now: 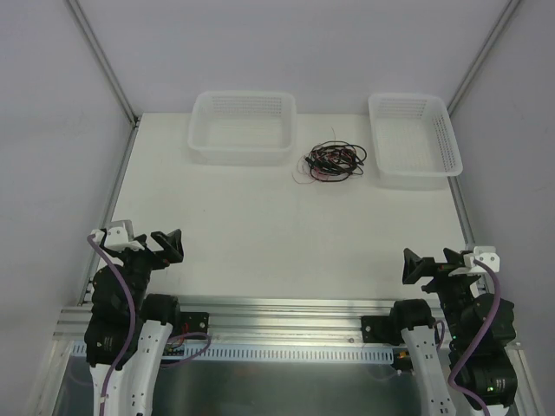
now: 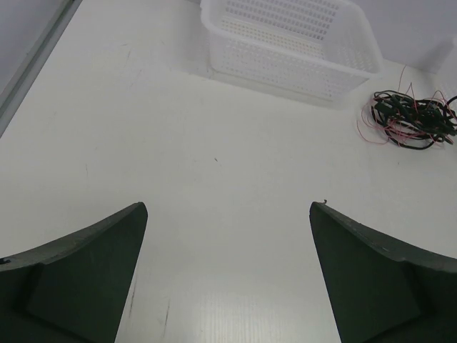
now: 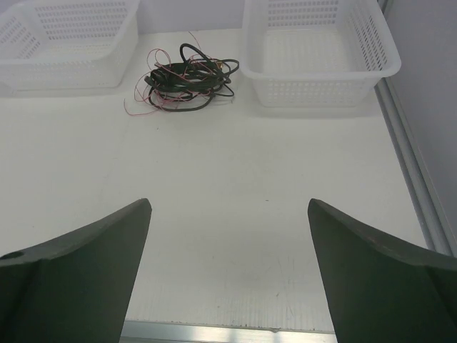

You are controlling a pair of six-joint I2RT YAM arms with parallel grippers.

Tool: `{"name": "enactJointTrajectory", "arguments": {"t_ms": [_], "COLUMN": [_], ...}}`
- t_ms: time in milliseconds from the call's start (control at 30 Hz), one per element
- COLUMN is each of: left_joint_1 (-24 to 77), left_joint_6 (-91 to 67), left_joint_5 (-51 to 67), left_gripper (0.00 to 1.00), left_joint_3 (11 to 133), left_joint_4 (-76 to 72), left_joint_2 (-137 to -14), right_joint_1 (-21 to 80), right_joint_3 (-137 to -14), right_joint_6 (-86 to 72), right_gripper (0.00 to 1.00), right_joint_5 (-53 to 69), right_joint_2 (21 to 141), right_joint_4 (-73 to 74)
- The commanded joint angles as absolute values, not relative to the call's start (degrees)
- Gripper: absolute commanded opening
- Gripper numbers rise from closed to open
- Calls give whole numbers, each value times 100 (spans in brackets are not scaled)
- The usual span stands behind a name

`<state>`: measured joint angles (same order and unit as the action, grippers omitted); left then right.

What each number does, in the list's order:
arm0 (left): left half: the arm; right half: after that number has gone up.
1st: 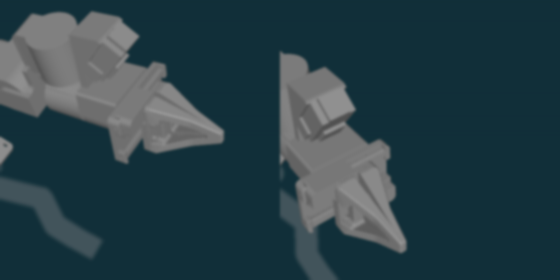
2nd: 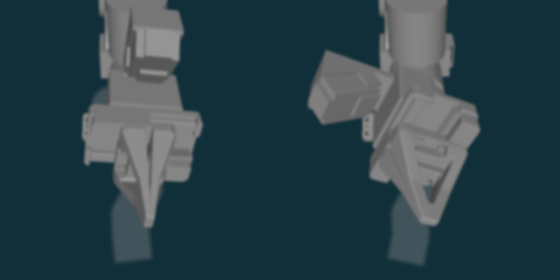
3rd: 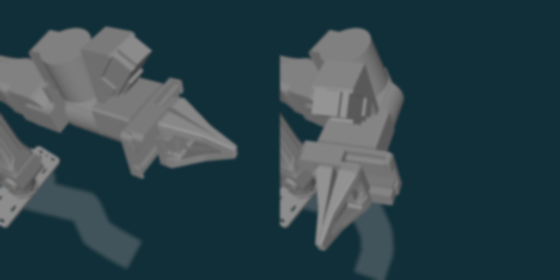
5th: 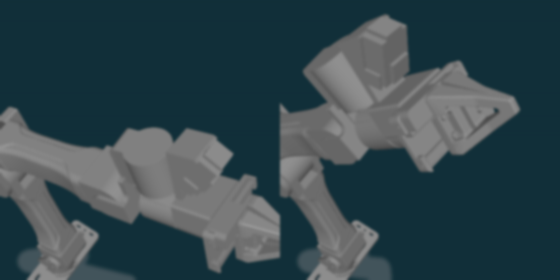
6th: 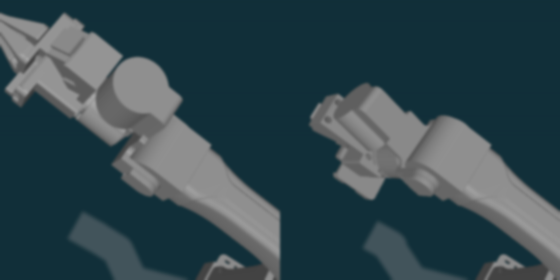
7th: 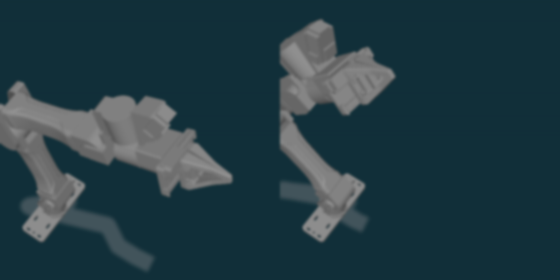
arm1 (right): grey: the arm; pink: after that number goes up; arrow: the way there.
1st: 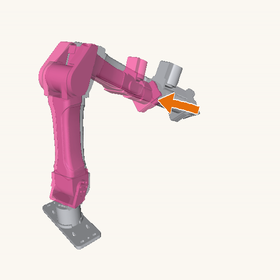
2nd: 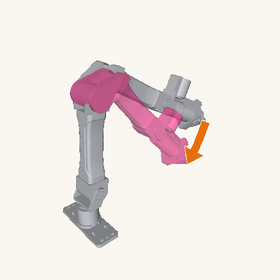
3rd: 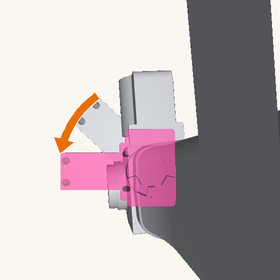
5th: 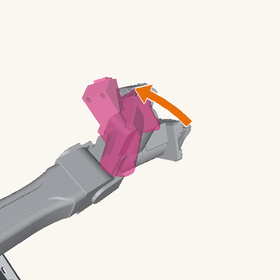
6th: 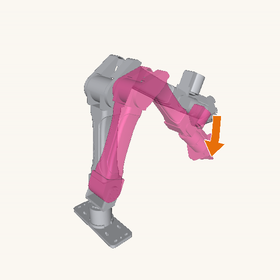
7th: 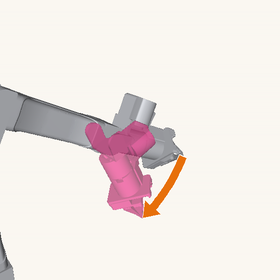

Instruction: Untangle the cables

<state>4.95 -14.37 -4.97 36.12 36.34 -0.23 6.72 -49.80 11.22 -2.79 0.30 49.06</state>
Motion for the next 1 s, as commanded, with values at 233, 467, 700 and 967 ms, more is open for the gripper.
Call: {"name": "enactJointTrajectory", "arguments": {"t_ms": [233,467,700,967], "left_joint_1": [527,536,562,562], "left_joint_6": [-1652,-2109,-2496,-2119], "left_joint_5": [-571,-634,-124,474], "left_gripper": [99,99,99,99], "left_joint_3": [3551,3577,3647,3823], "left_joint_4": [3507,3498,3472,3419], "left_joint_2": [949,625,-578,-2258], "right_joint_1": [650,642,650,642], "right_joint_3": [-4904,-4896,-4975,-5176], "right_joint_6": [1336,1231,387,360], "right_gripper": [97,97,97,97], "right_joint_5": [395,650,623,1273], "right_joint_2": [-915,-247,1492,3949], "right_joint_4": [4544,4412,4184,3376]}}
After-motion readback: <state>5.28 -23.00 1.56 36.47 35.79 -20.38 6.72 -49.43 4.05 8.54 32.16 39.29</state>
